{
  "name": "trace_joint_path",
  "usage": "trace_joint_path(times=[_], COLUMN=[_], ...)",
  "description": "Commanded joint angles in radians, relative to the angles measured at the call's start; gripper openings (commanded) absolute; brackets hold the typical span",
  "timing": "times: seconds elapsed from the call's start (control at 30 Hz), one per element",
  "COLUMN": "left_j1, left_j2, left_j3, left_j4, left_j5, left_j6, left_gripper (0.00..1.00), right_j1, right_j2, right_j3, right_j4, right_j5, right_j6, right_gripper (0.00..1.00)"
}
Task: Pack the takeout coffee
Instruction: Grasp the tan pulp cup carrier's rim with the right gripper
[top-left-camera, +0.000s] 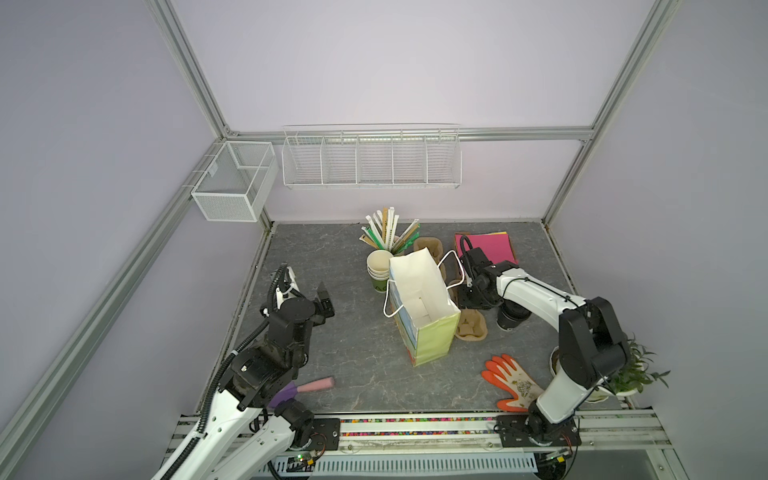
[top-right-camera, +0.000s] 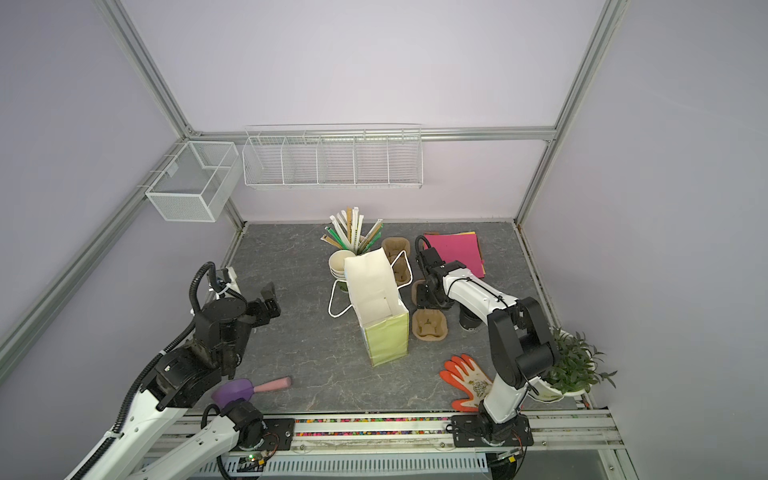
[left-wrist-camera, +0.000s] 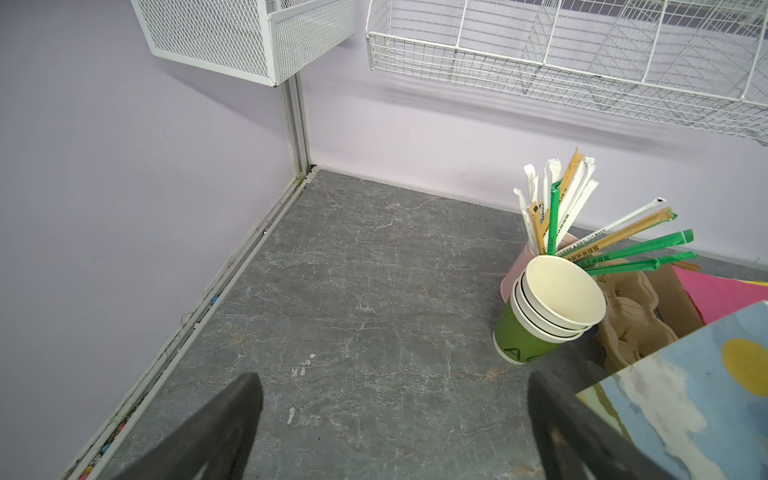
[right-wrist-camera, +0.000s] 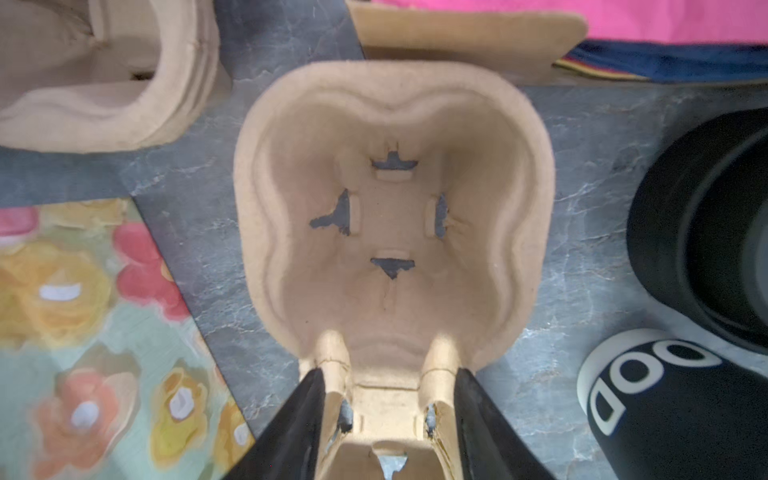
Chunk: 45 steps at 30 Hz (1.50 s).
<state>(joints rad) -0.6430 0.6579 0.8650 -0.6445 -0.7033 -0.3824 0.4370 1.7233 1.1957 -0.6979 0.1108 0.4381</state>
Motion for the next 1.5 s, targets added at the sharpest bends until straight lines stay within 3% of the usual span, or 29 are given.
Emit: trace_joint_path(times=[0.0, 0.7, 0.83, 1.47], left_j1=[0.005, 0.005, 0.004, 0.005], left_j2=[-0.013, -0.018, -0.021, -0.028], left_j3=[-0.009, -0.013, -0.013, -0.016], left_j4=[0.006, 0.008, 0.008, 0.01], left_j5=[-0.019, -0.012, -0.013, -0.013], left_j6=[-0.005, -0.003, -0.003, 0.0], left_gripper=[0.99, 0.99, 0.99, 0.99], right_j1=[0.009, 0.019, 0.021, 0.02], right_j2=[0.019, 0.045, 0.037, -0.24], right_j3=[-0.016, -0.033, -0.03, 0.009], right_j4=[0.003, 0.012, 0.001, -0.137], right_j5=[0.027, 0.033, 0.034, 0.1], right_j6=[0.016, 0.024, 0.022, 0.0], right_gripper=[0.52, 0.41, 0.34, 0.31])
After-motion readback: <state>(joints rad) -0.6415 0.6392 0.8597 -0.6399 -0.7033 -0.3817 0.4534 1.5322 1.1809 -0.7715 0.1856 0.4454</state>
